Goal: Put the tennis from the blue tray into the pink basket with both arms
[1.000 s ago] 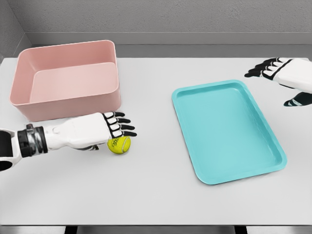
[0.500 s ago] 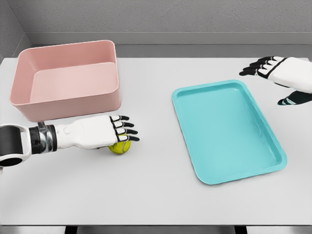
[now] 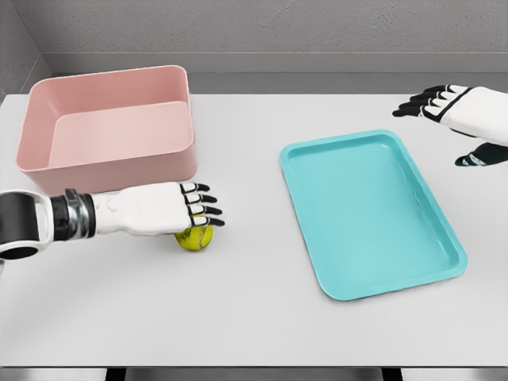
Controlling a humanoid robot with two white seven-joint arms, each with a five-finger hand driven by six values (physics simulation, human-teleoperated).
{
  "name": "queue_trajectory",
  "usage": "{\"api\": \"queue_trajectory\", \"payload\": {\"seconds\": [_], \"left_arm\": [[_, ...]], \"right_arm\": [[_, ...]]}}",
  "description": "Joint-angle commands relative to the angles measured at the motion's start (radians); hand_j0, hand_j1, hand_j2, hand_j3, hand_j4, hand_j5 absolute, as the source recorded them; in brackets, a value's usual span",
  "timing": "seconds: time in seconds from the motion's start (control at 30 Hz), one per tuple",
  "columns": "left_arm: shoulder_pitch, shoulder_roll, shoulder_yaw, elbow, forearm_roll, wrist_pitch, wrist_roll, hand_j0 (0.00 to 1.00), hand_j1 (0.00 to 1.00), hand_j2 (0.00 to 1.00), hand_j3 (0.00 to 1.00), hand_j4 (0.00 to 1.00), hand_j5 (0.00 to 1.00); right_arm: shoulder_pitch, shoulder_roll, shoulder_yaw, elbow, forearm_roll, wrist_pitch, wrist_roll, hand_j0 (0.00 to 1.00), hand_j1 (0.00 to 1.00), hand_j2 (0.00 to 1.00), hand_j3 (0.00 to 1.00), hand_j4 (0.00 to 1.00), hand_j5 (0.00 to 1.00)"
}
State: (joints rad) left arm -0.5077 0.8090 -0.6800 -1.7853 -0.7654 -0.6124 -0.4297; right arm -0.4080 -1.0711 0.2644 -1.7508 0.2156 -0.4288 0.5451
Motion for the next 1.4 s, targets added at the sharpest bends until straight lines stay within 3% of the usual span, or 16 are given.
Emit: {"api": "queue_trajectory", "payload": {"seconds": [0.0, 0.3, 0.53, 0.6, 0.73, 1.17, 1.37], "left_arm": [[-0.002, 0.004, -0.026, 0.000, -0.014, 0.002, -0.017, 1.00, 1.00, 1.00, 1.00, 1.00, 1.00], [-0.040, -0.001, -0.095, -0.002, -0.049, 0.002, -0.031, 1.00, 1.00, 1.00, 1.00, 1.00, 1.00], [-0.041, -0.008, -0.096, -0.002, -0.043, 0.002, -0.026, 0.99, 0.99, 0.99, 0.99, 0.99, 0.99], [-0.048, -0.008, -0.096, -0.002, -0.041, 0.002, -0.027, 0.79, 0.79, 0.79, 0.79, 0.79, 0.79], [-0.049, -0.004, -0.096, -0.002, -0.041, 0.002, -0.029, 0.60, 0.60, 0.60, 0.60, 0.60, 0.60], [-0.040, 0.001, -0.127, -0.002, -0.041, 0.002, -0.029, 0.58, 0.58, 0.58, 0.58, 0.58, 0.58], [-0.037, -0.004, -0.135, -0.002, -0.046, 0.002, -0.029, 0.43, 0.43, 0.43, 0.43, 0.43, 0.43]], "right_arm": [[0.000, -0.001, -0.001, 0.001, -0.004, 0.002, -0.001, 1.00, 1.00, 1.00, 1.00, 1.00, 1.00], [0.000, -0.001, -0.002, 0.001, -0.004, 0.002, -0.001, 1.00, 1.00, 1.00, 1.00, 1.00, 1.00], [0.000, -0.001, -0.002, -0.001, -0.004, 0.002, -0.001, 1.00, 1.00, 1.00, 1.00, 1.00, 1.00], [0.000, -0.001, -0.002, -0.001, -0.004, 0.002, -0.001, 1.00, 1.00, 1.00, 1.00, 1.00, 1.00], [0.000, -0.001, -0.002, -0.001, -0.004, 0.002, -0.001, 1.00, 1.00, 1.00, 1.00, 1.00, 1.00], [0.000, -0.001, -0.002, -0.001, -0.004, 0.002, -0.001, 1.00, 1.00, 1.00, 1.00, 1.00, 1.00], [0.000, -0.001, -0.002, -0.001, -0.004, 0.001, -0.001, 1.00, 1.00, 1.00, 1.00, 1.00, 1.00]]}}
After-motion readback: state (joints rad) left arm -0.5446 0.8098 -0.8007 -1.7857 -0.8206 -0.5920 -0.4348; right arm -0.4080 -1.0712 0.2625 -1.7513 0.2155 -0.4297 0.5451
